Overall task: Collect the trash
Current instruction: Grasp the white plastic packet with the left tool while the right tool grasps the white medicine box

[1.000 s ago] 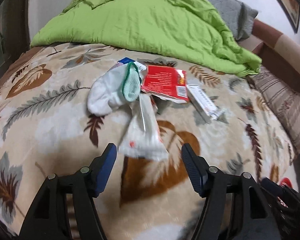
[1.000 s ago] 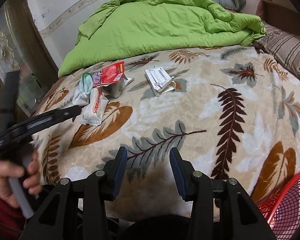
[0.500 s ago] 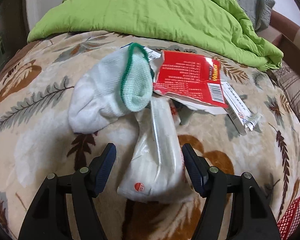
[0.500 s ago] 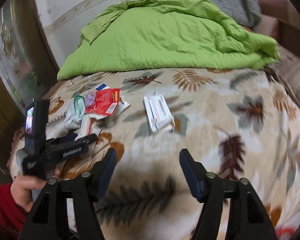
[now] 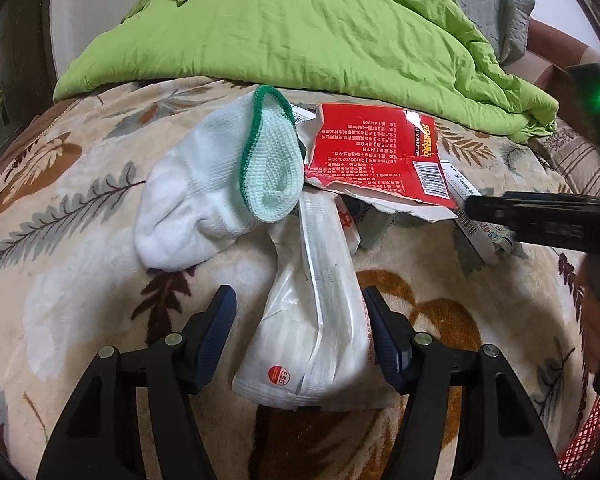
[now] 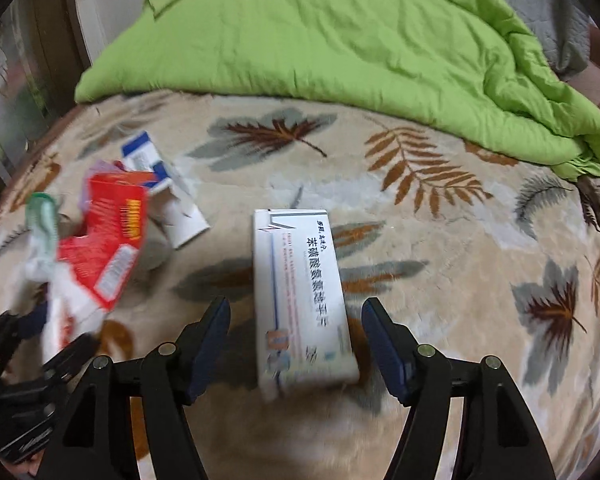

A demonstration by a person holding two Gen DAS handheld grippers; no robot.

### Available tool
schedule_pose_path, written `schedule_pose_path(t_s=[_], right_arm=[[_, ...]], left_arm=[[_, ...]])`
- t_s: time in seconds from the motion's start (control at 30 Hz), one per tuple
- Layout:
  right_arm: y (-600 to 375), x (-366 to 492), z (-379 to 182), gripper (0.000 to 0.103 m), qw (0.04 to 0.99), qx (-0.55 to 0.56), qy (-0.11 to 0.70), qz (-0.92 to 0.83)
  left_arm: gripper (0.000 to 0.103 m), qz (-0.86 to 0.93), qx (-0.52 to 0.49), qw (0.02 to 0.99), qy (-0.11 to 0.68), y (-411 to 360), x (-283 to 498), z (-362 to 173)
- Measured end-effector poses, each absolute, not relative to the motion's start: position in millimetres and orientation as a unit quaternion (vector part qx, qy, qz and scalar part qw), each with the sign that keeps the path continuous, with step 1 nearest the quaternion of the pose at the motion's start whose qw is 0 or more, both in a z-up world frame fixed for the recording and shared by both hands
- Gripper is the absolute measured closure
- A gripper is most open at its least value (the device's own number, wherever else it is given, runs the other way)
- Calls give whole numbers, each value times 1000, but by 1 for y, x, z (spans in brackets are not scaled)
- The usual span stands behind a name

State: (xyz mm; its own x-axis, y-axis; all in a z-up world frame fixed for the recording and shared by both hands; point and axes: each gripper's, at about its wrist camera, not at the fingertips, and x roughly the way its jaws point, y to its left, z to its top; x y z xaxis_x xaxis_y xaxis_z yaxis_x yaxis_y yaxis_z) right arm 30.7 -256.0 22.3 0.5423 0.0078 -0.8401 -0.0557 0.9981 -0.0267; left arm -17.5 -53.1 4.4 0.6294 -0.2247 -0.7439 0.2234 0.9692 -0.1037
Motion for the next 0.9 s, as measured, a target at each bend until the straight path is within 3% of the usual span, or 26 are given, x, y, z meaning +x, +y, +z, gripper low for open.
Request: schedule_pose_path(t_s=[0.2,0.27,0.33,0.43,0.5,0.9], right_arm=[[-256,47,4,31,867,-23,497,14],[-254,46,0,33,869,-19,494,9],[-254,43,1,44,872,-10,489,4],[-256,34,5,46,874,15,485,-3],[-255,24,7,46,875,32,483,-6],[-217,-67,28,47,895,62,443,-7]], left_arm=[[39,-128,-5,902,412,-53,-16,2],[39,-127,-4,903,410,-53,-16,2],[39,-129,-8,903,410,-52,-17,2],[45,-126,-11,905,406,-51,-19,3],[50,-124,-15,906,404,-49,-20,4],[51,-129,-2,906,403,-44,-58,15]])
